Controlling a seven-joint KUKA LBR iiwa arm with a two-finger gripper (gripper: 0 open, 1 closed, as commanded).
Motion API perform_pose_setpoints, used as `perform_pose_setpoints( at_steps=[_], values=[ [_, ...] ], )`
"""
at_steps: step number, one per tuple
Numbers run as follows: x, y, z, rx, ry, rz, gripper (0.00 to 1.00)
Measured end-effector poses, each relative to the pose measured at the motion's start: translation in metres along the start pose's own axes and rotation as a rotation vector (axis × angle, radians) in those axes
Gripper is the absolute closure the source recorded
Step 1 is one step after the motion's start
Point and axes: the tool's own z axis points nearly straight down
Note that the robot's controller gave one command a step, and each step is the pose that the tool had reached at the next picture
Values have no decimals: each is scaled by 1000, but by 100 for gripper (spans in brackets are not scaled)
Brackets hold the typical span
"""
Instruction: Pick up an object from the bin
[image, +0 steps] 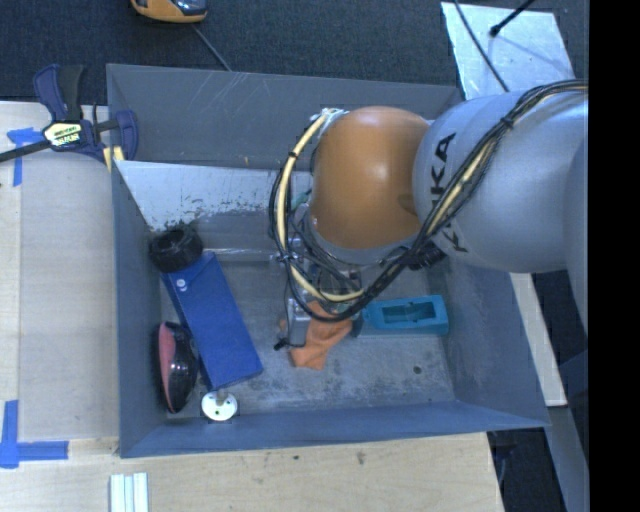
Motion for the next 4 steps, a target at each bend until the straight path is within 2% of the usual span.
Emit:
perform_pose_setpoints(
  at_steps=[1,2,3,4],
  values=[
    [15,-17,26,-1,-5,-58,0],
    [-19,-51,79,0,-5,-13,0],
    [31,-100,53,1,1,34,100],
    [31,-100,53,1,1,35,0]
  ],
)
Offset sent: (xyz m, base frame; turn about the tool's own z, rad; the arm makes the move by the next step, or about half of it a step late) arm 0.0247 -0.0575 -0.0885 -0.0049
